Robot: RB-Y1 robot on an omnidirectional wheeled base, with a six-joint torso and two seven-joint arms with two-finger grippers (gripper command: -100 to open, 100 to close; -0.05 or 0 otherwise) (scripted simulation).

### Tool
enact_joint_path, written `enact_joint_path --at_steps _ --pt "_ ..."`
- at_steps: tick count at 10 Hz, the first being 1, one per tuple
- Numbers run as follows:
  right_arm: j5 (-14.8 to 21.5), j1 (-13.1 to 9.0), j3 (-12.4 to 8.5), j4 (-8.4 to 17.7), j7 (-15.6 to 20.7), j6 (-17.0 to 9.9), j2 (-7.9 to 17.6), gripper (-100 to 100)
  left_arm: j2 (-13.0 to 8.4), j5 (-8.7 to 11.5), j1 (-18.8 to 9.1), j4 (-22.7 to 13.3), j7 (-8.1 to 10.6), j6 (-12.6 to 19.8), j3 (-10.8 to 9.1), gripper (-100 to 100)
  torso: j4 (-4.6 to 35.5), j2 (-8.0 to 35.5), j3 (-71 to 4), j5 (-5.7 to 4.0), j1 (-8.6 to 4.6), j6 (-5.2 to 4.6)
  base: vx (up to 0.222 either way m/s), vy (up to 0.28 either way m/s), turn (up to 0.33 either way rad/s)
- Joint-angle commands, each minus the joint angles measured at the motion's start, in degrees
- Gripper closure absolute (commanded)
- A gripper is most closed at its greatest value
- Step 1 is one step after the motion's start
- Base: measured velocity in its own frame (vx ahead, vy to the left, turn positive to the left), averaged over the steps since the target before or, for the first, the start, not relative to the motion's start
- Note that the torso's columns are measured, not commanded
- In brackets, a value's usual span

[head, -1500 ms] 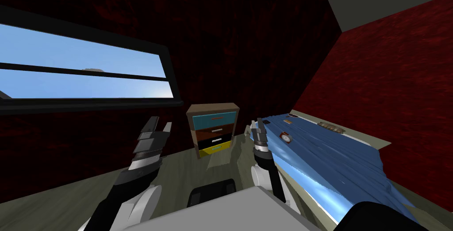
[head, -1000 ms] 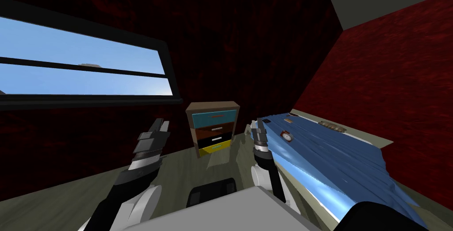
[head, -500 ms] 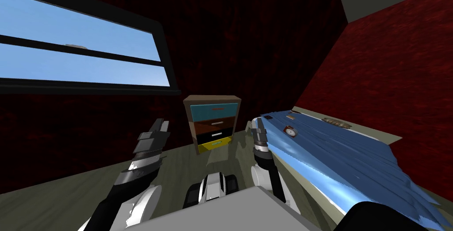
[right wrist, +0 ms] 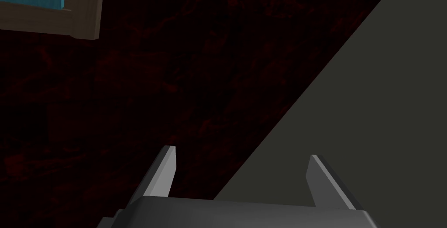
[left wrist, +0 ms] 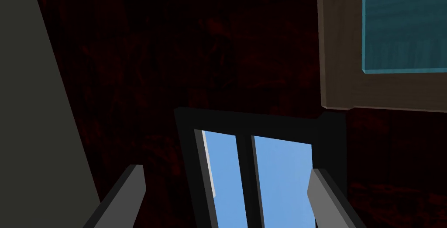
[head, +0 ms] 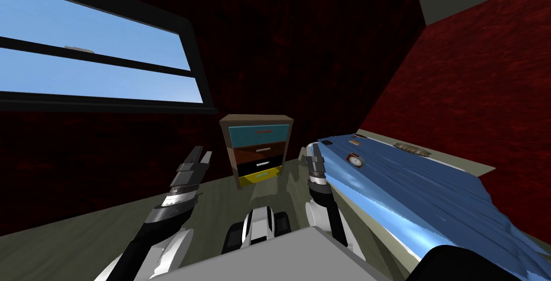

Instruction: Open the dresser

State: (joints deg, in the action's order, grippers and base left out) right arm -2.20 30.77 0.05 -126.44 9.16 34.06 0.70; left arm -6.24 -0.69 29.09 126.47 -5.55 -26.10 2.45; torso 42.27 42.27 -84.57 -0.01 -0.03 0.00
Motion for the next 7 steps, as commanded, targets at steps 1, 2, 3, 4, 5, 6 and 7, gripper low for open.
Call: enact_joint_path --at_steps 1,2,3,4,5,6,7 --pt "0.0 0.0 0.0 0.0 0.0 0.0 0.0 0 -1.7 -0.2 -0.8 -3.9 -0.22 -1.4 -0.28 -100 0.0 0.0 0.0 0.00 -0.01 0.00 0.084 -0.057 0.003" --pt "0.0 0.0 0.0 0.0 0.0 0.0 0.0 0 -2.2 -0.3 -1.1 -5.8 -0.29 -2.2 -0.44 -100 0.0 0.0 0.0 0.00 0.00 0.00 0.093 -0.066 0.002" --pt "0.0 0.0 0.0 0.0 0.0 0.0 0.0 0 -2.5 -0.3 -1.5 -7.8 -0.37 -2.9 -0.61 -100 0.0 -0.1 0.0 0.00 0.00 0.00 0.095 -0.062 0.006" --pt "0.0 0.0 0.0 0.0 0.0 0.0 0.0 0 -2.8 -0.4 -1.9 -9.7 -0.46 -3.7 -0.78 -100 0.0 0.0 0.0 0.00 0.03 0.00 0.096 -0.059 0.002" --pt "0.0 0.0 0.0 0.0 0.0 0.0 0.0 0 -3.0 -0.5 -2.3 -11.5 -0.54 -4.5 -0.95 -100 0.0 0.0 0.0 0.01 0.04 0.00 0.100 -0.057 0.002" --pt "0.0 0.0 0.0 0.0 0.0 0.0 0.0 0 -3.0 -0.5 -2.3 -12.0 -0.54 -4.5 -0.95 -100 0.0 0.0 0.0 0.01 0.05 0.01 0.065 -0.042 0.004" --pt "0.0 0.0 0.0 0.0 0.0 0.0 0.0 0 -3.1 -0.5 -2.7 -14.1 -0.62 -5.3 -1.12 -100 0.0 0.1 0.1 0.02 0.09 0.00 0.046 -0.044 0.001"
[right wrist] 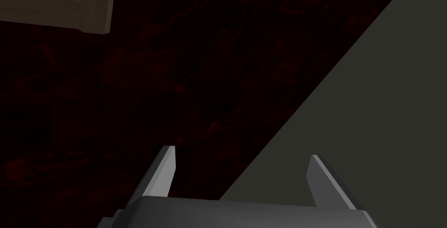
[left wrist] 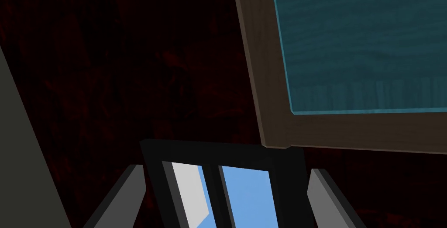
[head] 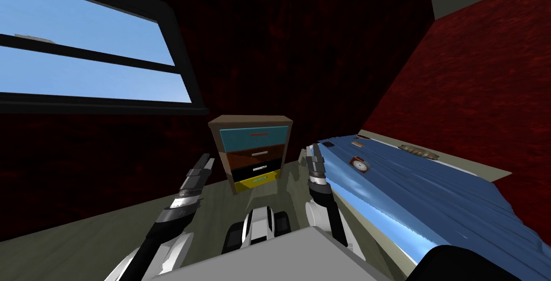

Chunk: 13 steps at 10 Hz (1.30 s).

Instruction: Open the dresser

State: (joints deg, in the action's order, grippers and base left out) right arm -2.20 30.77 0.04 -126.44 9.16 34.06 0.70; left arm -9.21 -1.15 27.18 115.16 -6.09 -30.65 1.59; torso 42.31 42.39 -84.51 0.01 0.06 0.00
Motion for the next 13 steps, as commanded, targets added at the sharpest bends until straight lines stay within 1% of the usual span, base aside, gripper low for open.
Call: enact_joint_path --at_steps 1,5,6,13 --pt "0.0 0.0 0.0 0.0 0.0 0.0 0.0 0 -0.2 -0.1 -1.2 -4.2 -0.16 -1.5 -0.43 -100 0.0 0.0 0.0 0.00 -0.03 0.00 0.057 -0.065 0.002" --pt "0.0 0.0 0.0 0.0 0.0 0.0 0.0 0 -0.3 -0.4 -2.6 -12.1 -0.45 -4.3 -1.05 -100 -0.1 -0.2 -0.1 -0.01 -0.05 0.00 0.090 -0.063 0.003" --pt "0.0 0.0 0.0 0.0 0.0 0.0 0.0 0 -0.3 -0.4 -2.6 -12.4 -0.45 -4.3 -1.05 -100 0.0 -0.1 -0.1 -0.01 -0.06 0.00 0.058 -0.043 0.003" --pt "0.0 0.0 0.0 0.0 0.0 0.0 0.0 0 -0.8 -0.8 -4.9 -23.8 -0.90 -8.7 -2.02 -100 0.0 -0.2 -0.1 -0.03 -0.12 0.00 0.066 -0.051 0.002"
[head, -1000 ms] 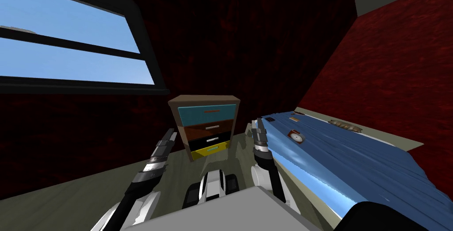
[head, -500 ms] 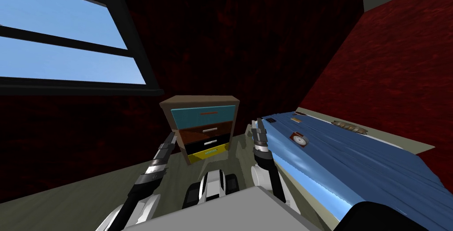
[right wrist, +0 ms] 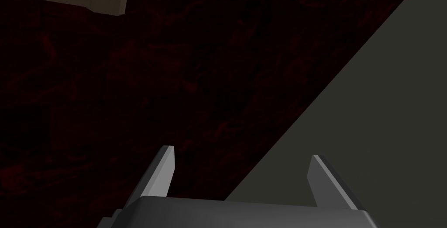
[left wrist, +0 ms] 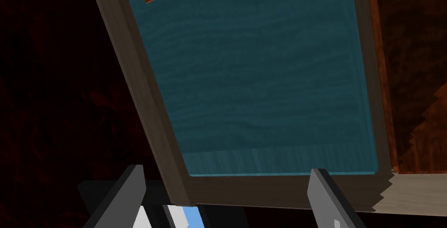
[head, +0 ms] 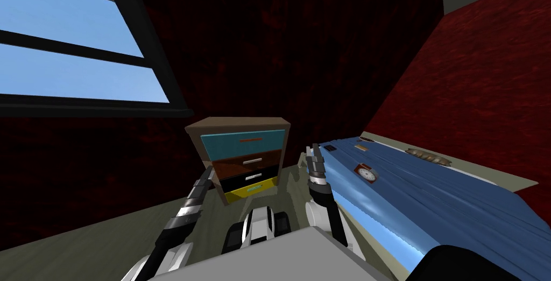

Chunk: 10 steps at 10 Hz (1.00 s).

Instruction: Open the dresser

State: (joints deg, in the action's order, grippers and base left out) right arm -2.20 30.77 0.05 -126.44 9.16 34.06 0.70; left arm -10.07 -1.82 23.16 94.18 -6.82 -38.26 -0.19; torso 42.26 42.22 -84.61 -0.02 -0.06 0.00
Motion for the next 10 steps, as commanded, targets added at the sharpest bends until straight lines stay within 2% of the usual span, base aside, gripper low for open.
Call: enact_joint_path --at_steps 1,3,9,10 --pt "0.0 0.0 0.0 0.0 0.0 0.0 0.0 0 0.0 -0.2 -1.2 -4.7 -0.24 -1.7 -0.38 -100 0.0 0.0 0.0 0.01 0.06 0.00 0.075 -0.048 0.003" --pt "0.0 0.0 0.0 0.0 0.0 0.0 0.0 0 0.0 -0.2 -1.5 -6.7 -0.32 -2.4 -0.53 -100 0.0 0.1 0.1 0.03 0.13 0.00 0.070 -0.035 0.002" --pt "0.0 0.0 0.0 0.0 0.0 0.0 0.0 0 0.4 -0.6 -3.5 -16.5 -0.72 -6.3 -1.40 -100 0.0 0.1 0.1 0.02 0.05 0.00 0.067 -0.047 0.002" --pt "0.0 0.0 0.0 0.0 0.0 0.0 0.0 0 0.4 -0.6 -3.5 -17.1 -0.72 -6.3 -1.40 -100 0.0 0.0 0.0 0.01 0.05 0.00 0.067 -0.049 0.002"
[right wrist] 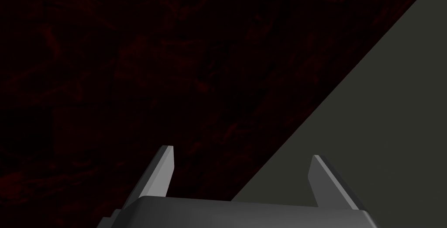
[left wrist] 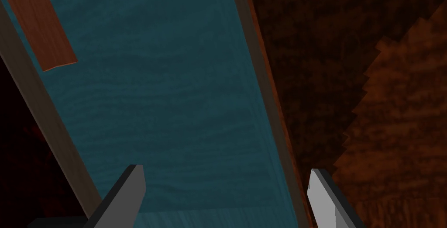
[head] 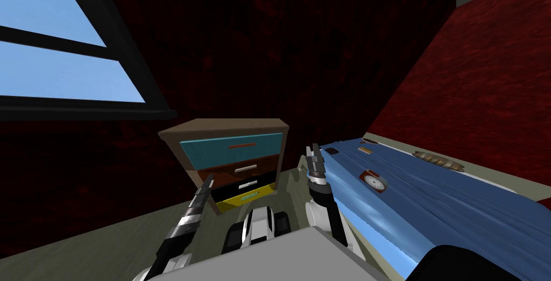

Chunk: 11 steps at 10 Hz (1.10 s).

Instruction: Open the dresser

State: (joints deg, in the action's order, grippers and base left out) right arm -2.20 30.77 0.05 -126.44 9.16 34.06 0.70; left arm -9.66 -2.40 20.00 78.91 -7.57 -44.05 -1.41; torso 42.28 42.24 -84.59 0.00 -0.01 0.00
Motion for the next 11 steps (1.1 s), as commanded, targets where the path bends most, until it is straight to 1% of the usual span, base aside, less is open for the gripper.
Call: enact_joint_path --at_steps 1,2,3,5,6,9,11 --pt "0.0 0.0 0.0 0.0 0.0 0.0 0.0 0 0.2 -0.1 -0.8 -3.8 -0.06 -1.4 -0.36 -100 0.0 0.1 0.0 0.01 0.04 0.00 0.058 -0.046 0.002" --pt "0.0 0.0 0.0 0.0 0.0 0.0 0.0 0 0.5 -0.2 -1.2 -6.1 -0.15 -2.2 -0.54 -100 0.0 0.1 0.0 0.02 0.04 0.00 0.080 -0.047 0.003" --pt "0.0 0.0 0.0 0.0 0.0 0.0 0.0 0 0.5 -0.2 -1.2 -6.2 -0.15 -2.2 -0.54 -100 0.0 0.0 0.0 0.01 0.03 0.00 0.058 -0.036 0.003" --pt "0.0 0.0 0.0 0.0 0.0 0.0 0.0 0 1.5 -0.3 -2.1 -9.9 -0.31 -3.8 -0.90 -100 0.0 0.1 0.1 0.01 0.00 0.00 0.055 -0.054 0.002" --pt "0.0 0.0 0.0 0.0 0.0 0.0 0.0 0 1.5 -0.3 -2.1 -10.6 -0.31 -3.8 -0.90 -100 0.0 0.0 0.0 -0.01 -0.05 0.00 0.055 -0.050 0.003" --pt "0.0 0.0 0.0 0.0 0.0 0.0 0.0 0 3.9 -0.5 -3.1 -16.0 -0.52 -5.8 -1.34 -100 0.0 0.0 0.0 0.01 0.04 0.00 0.078 -0.043 0.002" --pt "0.0 0.0 0.0 0.0 0.0 0.0 0.0 0 6.4 -0.6 -3.6 -18.6 -0.61 -6.8 -1.55 -100 0.0 0.0 0.0 0.00 0.00 0.00 0.067 -0.047 0.002"
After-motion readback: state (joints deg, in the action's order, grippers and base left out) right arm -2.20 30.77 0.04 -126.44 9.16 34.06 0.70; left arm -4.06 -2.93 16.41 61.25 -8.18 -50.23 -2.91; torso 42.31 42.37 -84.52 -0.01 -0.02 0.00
